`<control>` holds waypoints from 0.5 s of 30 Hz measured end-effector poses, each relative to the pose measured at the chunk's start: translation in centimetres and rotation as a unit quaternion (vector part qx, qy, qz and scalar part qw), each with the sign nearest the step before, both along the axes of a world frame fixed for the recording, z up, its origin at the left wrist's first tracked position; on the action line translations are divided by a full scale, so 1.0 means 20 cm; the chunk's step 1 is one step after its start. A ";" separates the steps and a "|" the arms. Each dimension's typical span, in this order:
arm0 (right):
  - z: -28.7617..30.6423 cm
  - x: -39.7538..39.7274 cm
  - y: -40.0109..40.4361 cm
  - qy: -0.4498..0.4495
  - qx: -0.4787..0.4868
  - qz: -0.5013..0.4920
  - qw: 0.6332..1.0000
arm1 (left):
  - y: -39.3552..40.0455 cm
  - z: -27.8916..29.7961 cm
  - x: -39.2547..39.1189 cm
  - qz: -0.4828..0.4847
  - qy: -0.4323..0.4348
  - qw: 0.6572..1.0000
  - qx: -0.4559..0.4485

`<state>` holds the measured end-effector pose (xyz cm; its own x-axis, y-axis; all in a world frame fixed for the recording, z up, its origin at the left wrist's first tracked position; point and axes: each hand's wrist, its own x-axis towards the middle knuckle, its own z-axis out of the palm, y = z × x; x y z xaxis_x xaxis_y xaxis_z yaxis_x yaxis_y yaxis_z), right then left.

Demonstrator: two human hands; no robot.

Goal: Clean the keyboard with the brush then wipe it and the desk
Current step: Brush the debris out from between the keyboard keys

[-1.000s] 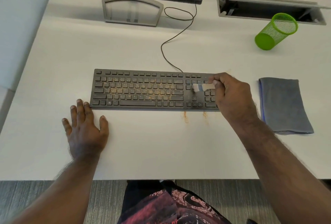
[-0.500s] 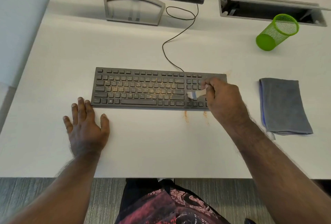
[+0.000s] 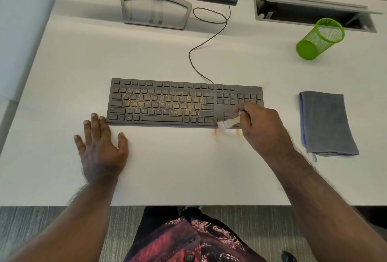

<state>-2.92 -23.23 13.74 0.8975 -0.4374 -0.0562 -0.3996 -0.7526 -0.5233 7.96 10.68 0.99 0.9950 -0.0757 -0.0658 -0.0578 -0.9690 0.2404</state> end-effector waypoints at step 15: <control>0.02 -0.13 -0.07 -0.041 -0.067 -0.118 0.990 | 0.01 0.00 0.00 -0.009 0.007 1.000 0.001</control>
